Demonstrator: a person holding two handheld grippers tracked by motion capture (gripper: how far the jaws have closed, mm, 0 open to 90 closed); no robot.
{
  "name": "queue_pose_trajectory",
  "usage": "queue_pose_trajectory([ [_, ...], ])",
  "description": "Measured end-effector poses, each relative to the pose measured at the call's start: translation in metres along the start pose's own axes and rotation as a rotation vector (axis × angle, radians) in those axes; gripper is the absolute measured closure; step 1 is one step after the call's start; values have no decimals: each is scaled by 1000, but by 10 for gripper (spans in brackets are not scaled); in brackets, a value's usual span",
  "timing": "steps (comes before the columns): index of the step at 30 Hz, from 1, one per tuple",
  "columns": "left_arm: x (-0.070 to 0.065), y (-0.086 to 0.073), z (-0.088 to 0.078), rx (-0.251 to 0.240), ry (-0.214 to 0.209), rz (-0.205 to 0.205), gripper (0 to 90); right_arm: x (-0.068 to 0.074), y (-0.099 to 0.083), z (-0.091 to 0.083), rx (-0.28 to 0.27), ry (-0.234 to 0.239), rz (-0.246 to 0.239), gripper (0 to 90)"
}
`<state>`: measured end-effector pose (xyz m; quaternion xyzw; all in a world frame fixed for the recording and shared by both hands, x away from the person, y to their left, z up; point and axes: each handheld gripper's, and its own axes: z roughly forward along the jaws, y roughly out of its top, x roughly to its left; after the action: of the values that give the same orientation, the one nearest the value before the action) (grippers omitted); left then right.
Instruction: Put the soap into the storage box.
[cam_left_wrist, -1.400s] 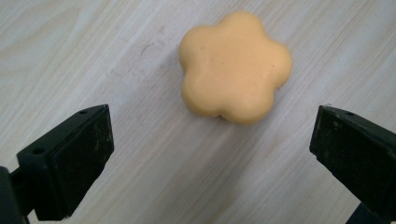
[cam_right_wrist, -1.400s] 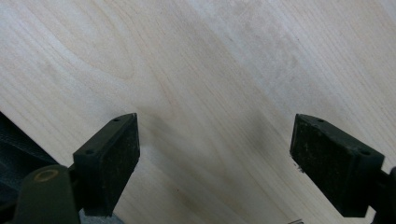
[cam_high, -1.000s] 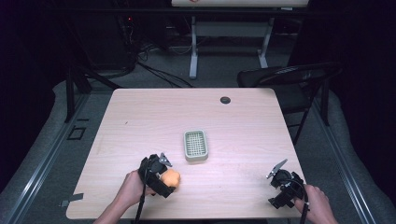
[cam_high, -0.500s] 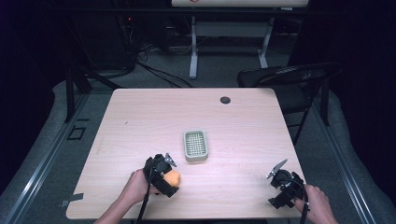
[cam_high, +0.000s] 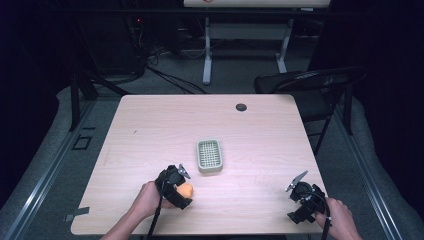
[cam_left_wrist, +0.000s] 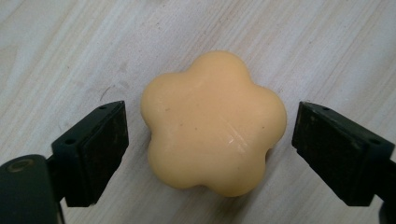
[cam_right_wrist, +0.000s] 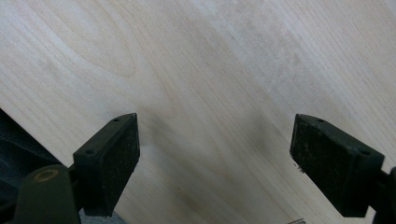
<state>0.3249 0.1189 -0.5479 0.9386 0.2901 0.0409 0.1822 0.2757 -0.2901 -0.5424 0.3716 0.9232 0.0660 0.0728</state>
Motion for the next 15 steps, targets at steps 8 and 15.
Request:
queue_pose_trajectory([
  [8,-1,0,0,8,8,12,157,0,0,0,0,4,0,155],
  [15,0,0,2,16,7,12,171,0,0,1,1,4,0,155],
])
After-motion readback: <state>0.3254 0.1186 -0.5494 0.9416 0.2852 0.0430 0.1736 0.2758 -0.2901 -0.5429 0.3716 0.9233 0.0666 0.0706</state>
